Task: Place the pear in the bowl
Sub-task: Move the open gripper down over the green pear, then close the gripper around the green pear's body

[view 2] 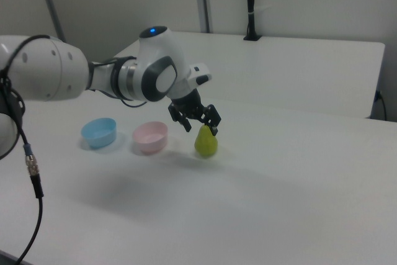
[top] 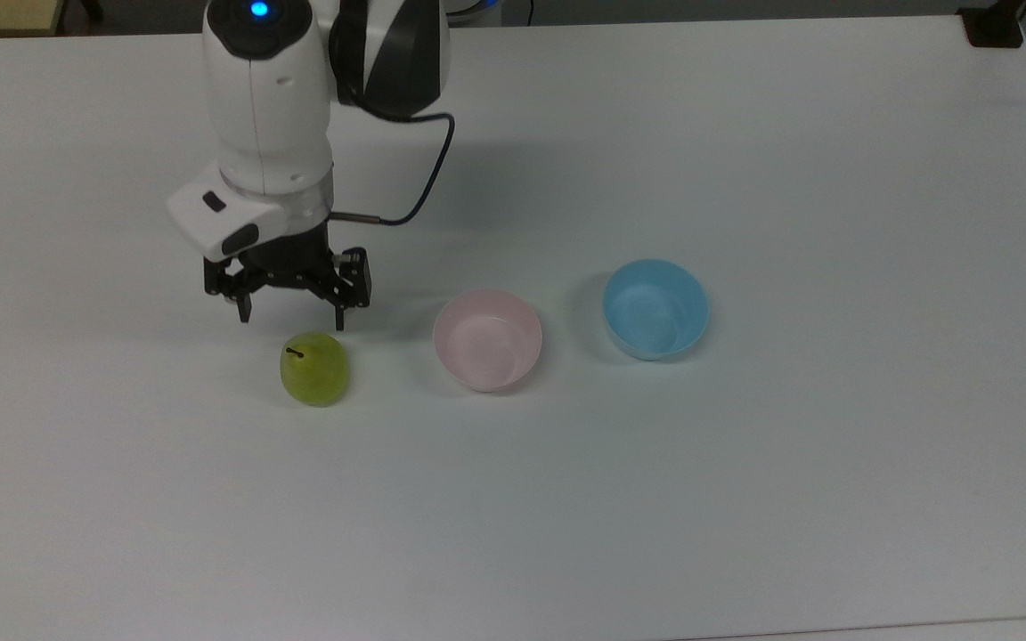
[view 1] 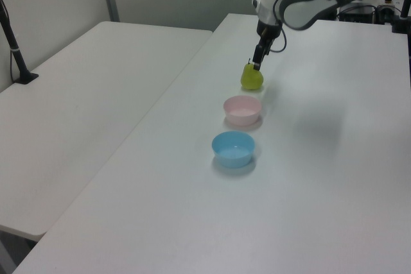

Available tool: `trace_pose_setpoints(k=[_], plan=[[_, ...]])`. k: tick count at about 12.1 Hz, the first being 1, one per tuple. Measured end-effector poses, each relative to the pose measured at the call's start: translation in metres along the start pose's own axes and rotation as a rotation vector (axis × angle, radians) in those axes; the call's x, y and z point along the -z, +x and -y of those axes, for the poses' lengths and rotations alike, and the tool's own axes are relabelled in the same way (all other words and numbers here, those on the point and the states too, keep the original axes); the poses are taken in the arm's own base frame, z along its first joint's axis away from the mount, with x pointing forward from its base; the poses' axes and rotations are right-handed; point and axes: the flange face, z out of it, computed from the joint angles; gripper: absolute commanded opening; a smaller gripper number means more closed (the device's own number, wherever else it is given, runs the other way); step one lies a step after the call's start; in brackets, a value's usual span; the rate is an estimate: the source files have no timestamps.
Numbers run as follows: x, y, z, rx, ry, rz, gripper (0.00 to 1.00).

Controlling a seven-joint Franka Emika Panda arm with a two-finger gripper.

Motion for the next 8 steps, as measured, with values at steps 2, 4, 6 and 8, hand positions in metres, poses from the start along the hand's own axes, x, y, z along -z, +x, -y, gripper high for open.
trace_pose_setpoints(k=[2, 4, 6, 8], plan=[[-0.022, 0.001, 0.003, 0.005, 0.004, -0.012, 1.00], [-0.036, 0.001, 0.006, 0.008, 0.006, -0.015, 0.83], [-0.044, 0.001, 0.007, 0.010, 0.008, -0.025, 0.58], [-0.045, 0.004, 0.007, 0.010, 0.007, -0.035, 0.44]])
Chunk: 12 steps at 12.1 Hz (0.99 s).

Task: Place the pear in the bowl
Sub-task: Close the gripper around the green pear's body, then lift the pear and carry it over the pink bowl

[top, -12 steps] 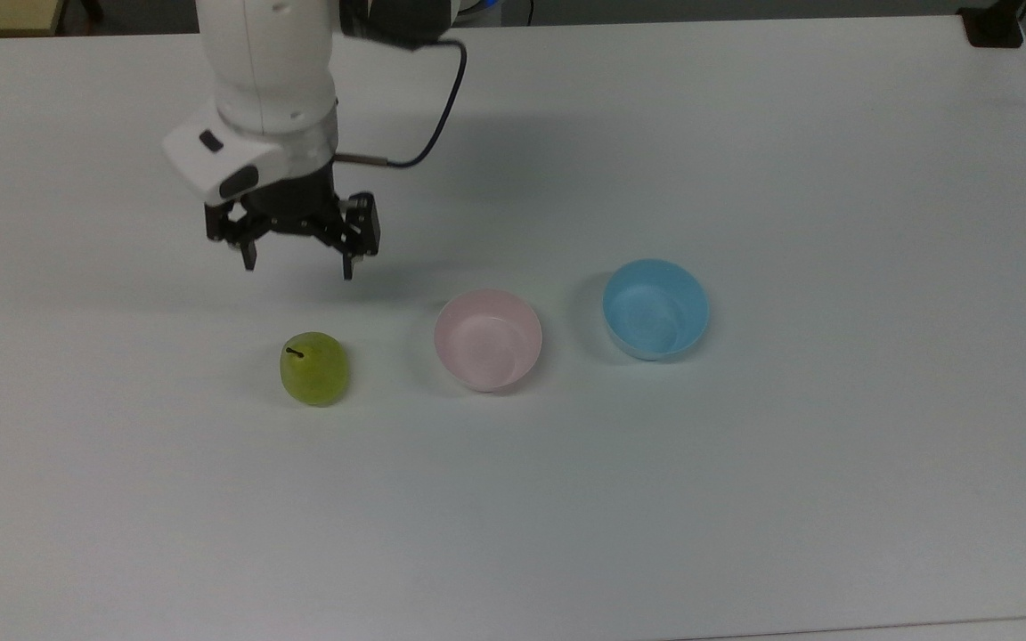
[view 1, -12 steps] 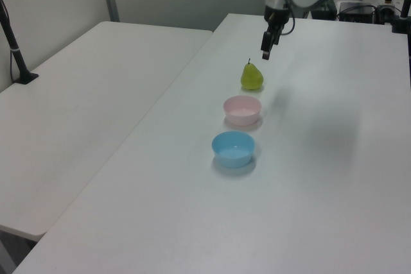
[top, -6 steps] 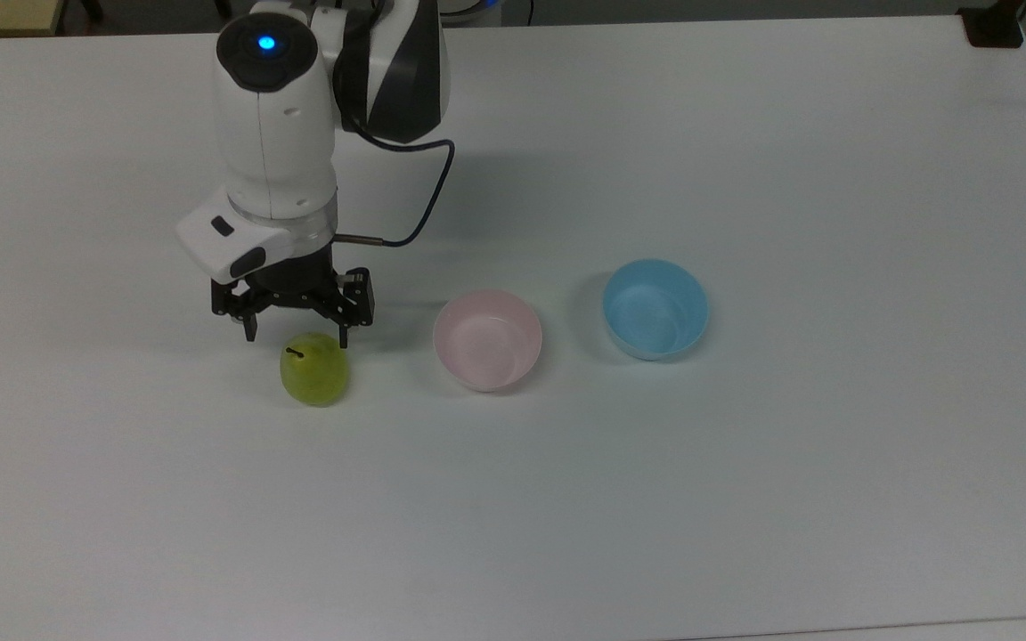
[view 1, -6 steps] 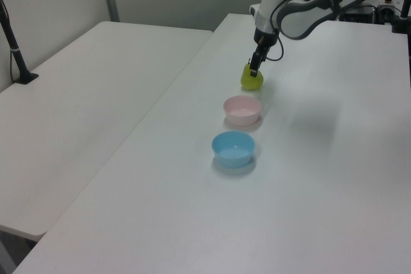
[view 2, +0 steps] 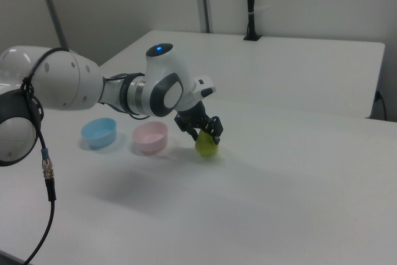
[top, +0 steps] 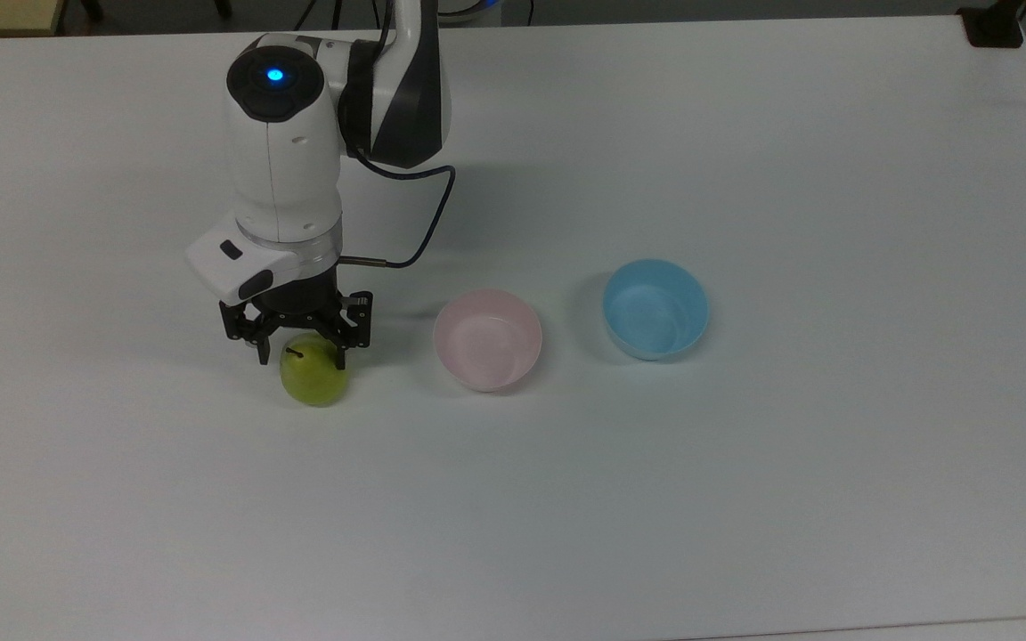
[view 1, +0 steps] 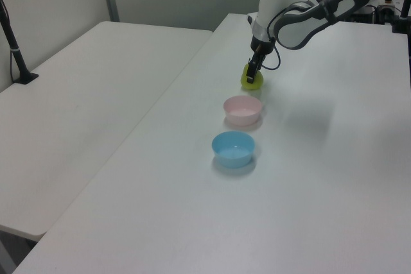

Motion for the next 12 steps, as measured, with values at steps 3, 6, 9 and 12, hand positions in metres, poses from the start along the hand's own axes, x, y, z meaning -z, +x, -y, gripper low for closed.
trace_pose_setpoints(k=[3, 6, 9, 12], plan=[[0.004, 0.004, -0.001, -0.001, -0.002, -0.011, 0.34], [0.018, 0.010, -0.005, -0.005, -0.006, -0.035, 0.32], [0.042, 0.016, -0.008, -0.009, -0.012, -0.070, 0.32], [0.061, 0.015, -0.003, -0.004, -0.010, -0.051, 0.33]])
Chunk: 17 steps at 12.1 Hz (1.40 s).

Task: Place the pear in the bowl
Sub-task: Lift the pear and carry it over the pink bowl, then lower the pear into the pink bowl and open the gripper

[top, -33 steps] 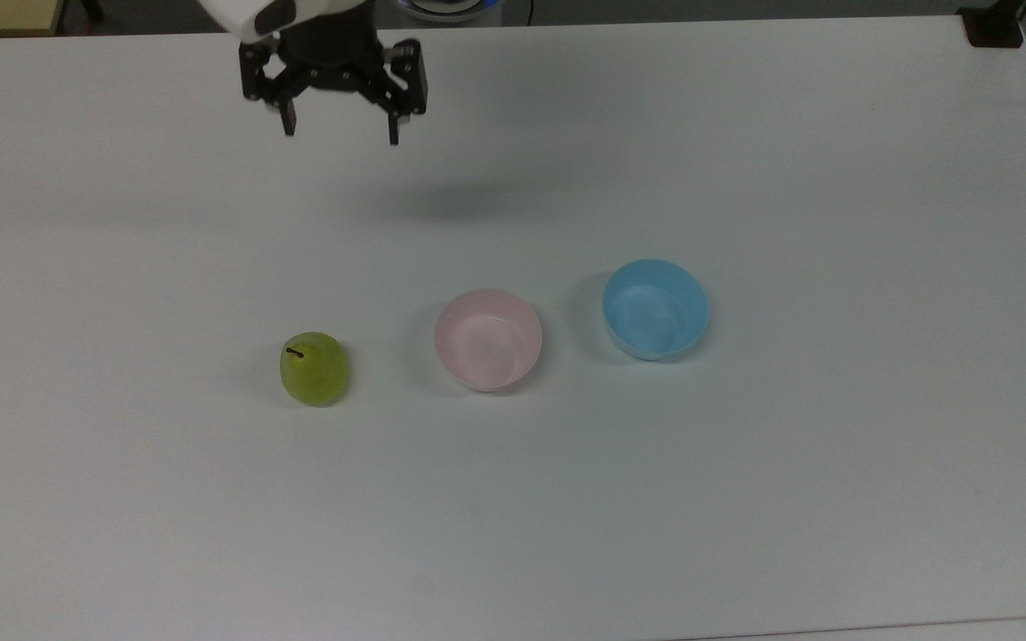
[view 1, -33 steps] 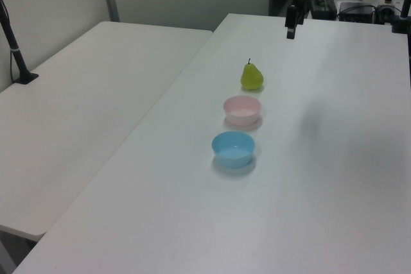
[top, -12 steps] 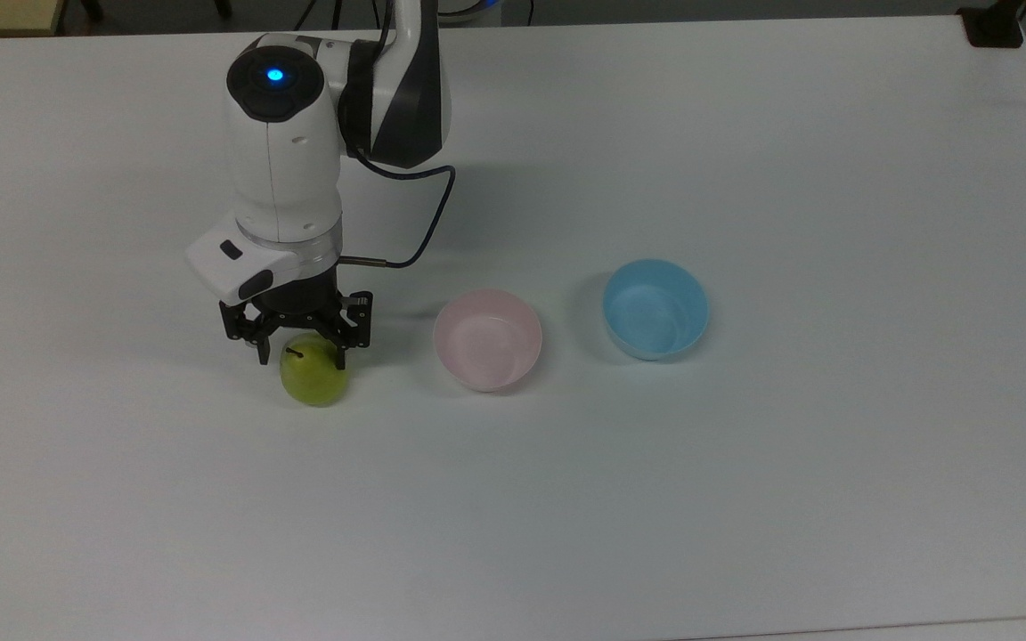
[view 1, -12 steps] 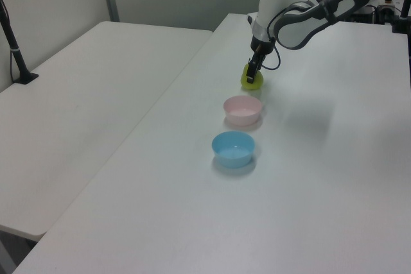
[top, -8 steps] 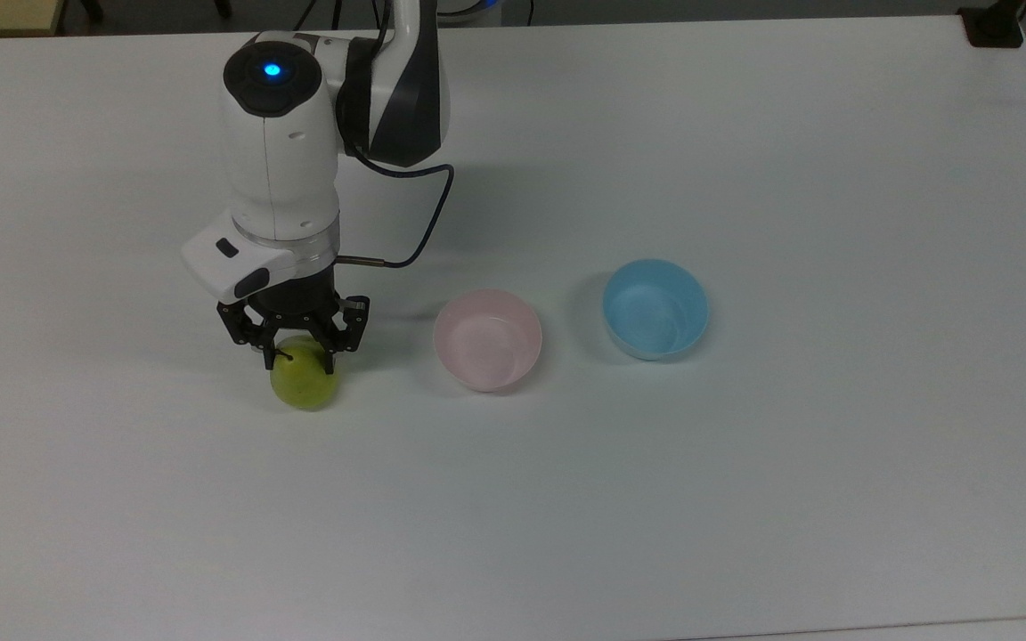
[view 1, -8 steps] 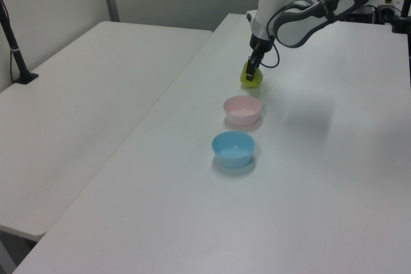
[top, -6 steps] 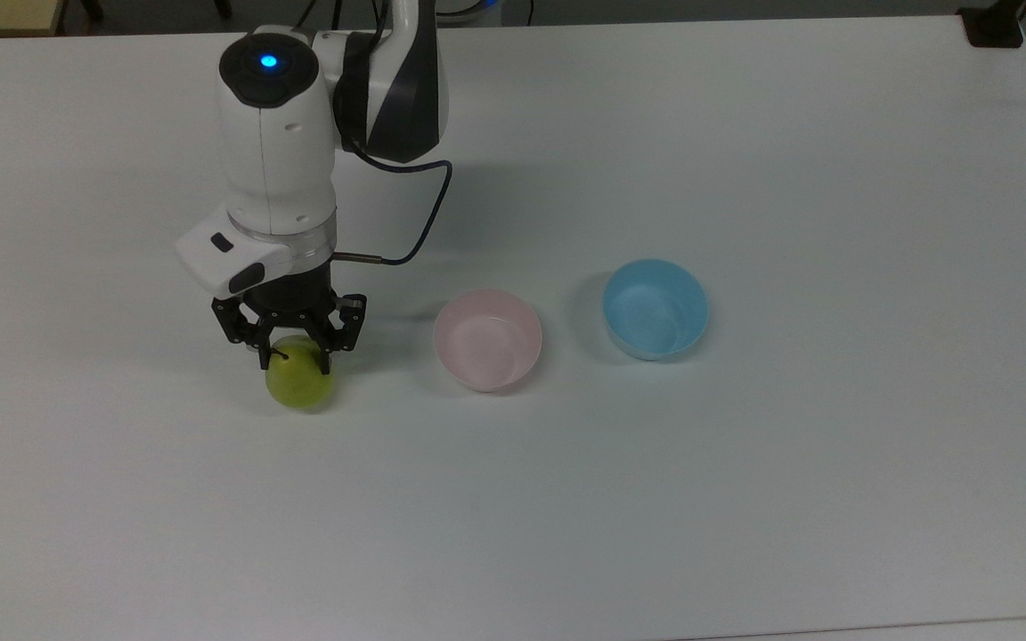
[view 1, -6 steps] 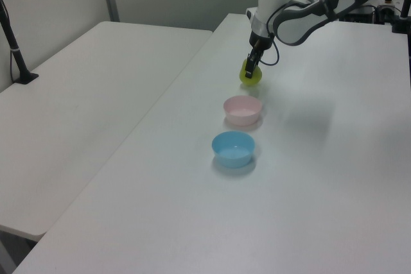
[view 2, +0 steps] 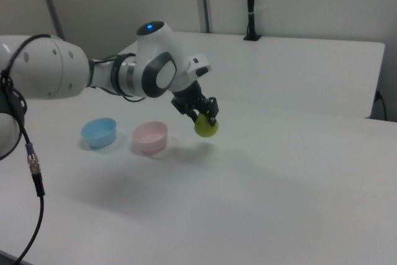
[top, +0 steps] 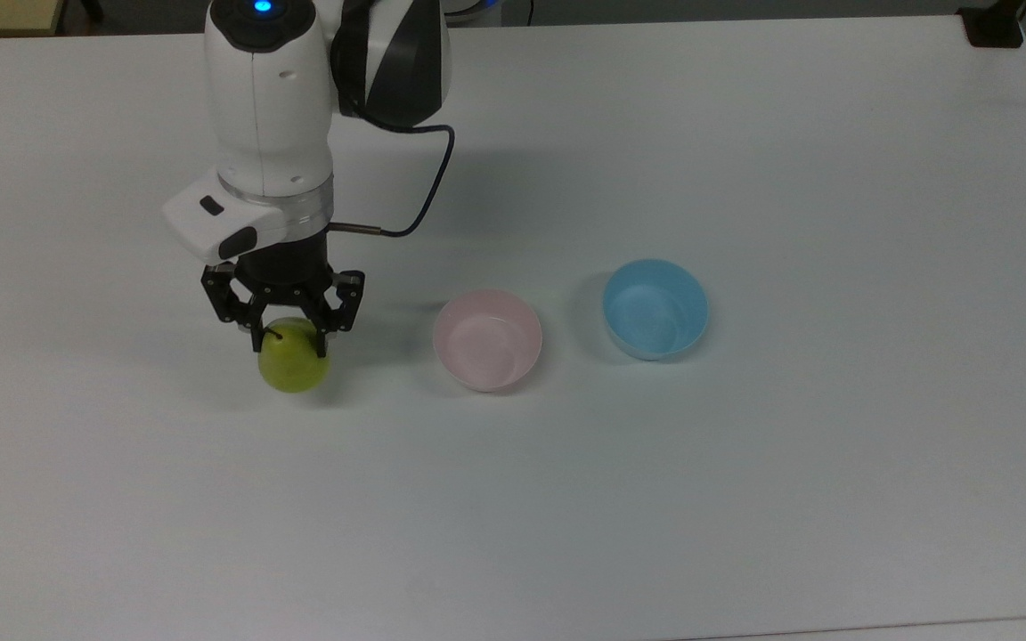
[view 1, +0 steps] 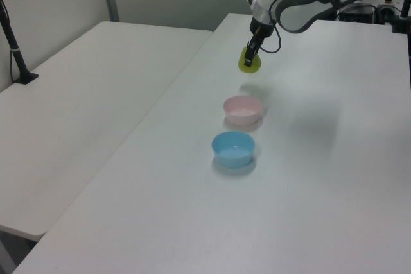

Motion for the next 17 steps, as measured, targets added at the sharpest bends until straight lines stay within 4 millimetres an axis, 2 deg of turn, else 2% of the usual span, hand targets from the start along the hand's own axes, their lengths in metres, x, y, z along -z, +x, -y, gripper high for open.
trace_pose_setpoints(k=[2, 4, 6, 8, 12, 15, 17], plan=[[0.024, 0.001, 0.026, -0.001, 0.011, 0.033, 0.33], [0.048, -0.003, 0.078, -0.023, 0.029, 0.058, 0.33], [0.053, -0.011, 0.124, -0.055, 0.045, 0.069, 0.33], [0.049, -0.019, 0.152, -0.068, 0.052, 0.085, 0.33], [0.025, -0.019, 0.159, -0.089, 0.061, 0.069, 0.39], [0.010, -0.023, 0.163, -0.084, 0.059, 0.091, 0.48], [0.000, -0.026, 0.170, -0.074, 0.060, 0.106, 0.62]])
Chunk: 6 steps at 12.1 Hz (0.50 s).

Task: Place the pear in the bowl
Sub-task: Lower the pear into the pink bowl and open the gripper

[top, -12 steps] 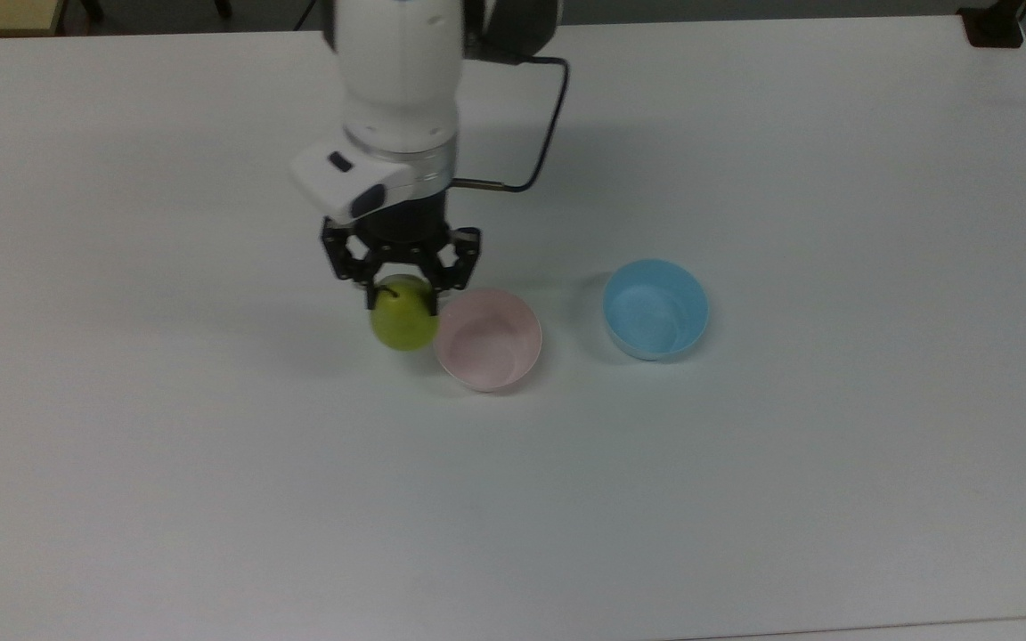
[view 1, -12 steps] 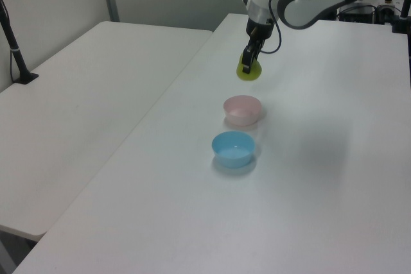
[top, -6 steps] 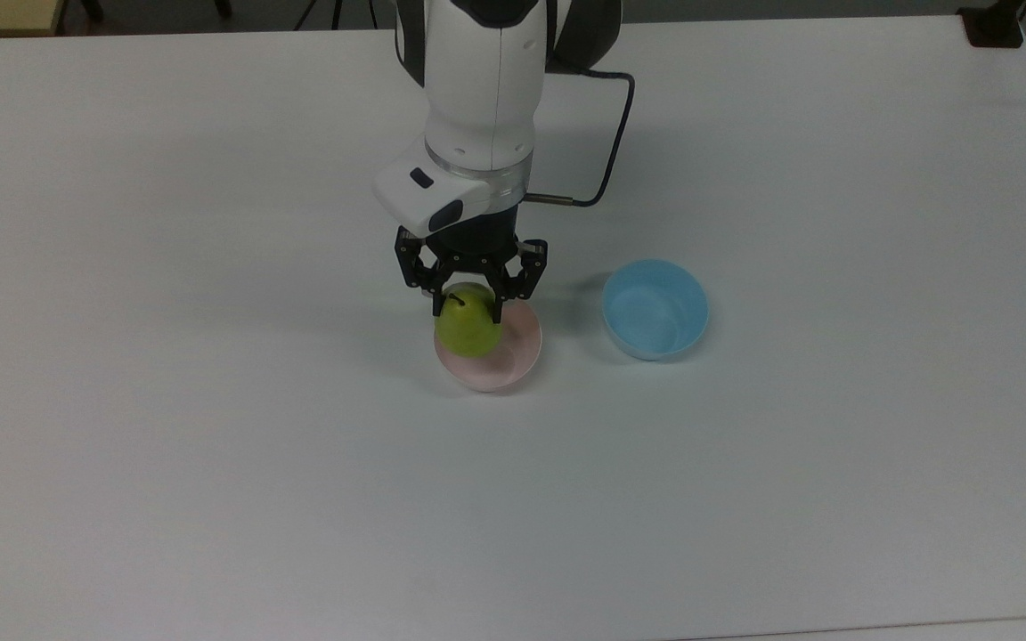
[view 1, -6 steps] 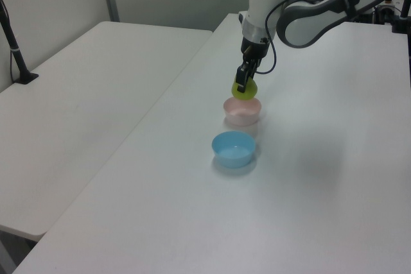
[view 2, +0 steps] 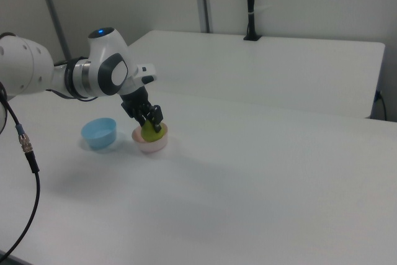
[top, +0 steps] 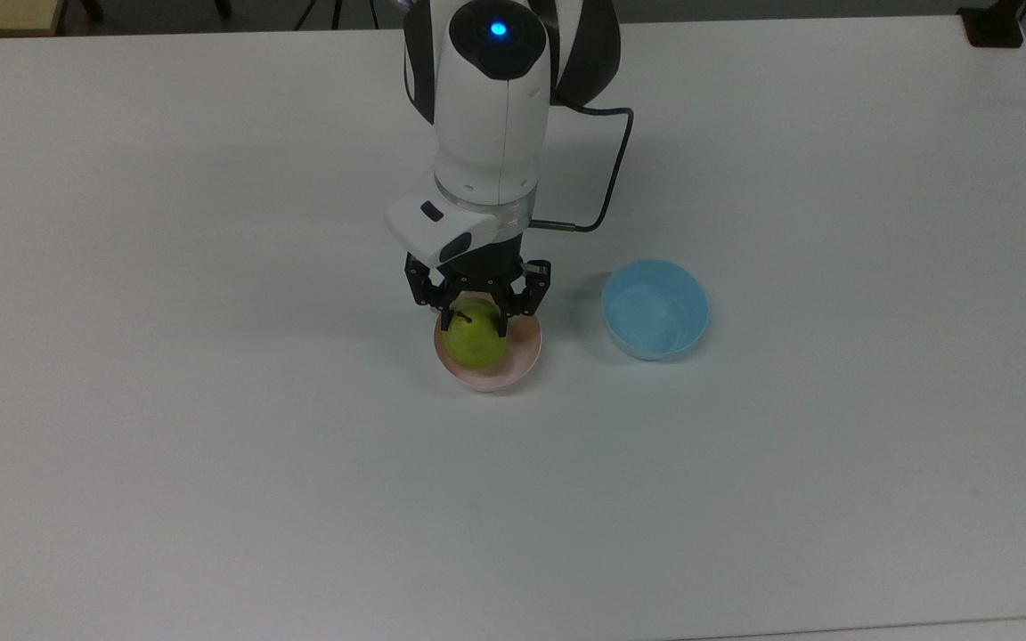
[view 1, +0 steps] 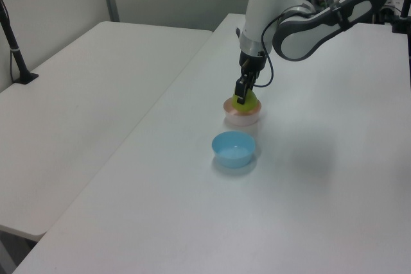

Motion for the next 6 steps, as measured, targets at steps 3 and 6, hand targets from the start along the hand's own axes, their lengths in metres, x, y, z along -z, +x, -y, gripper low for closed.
trace_pose_setpoints(k=[3, 6], plan=[[-0.0061, -0.0013, 0.0048, 0.007, 0.002, 0.003, 1.00], [-0.0016, 0.0012, 0.0050, 0.006, 0.003, -0.006, 1.00]])
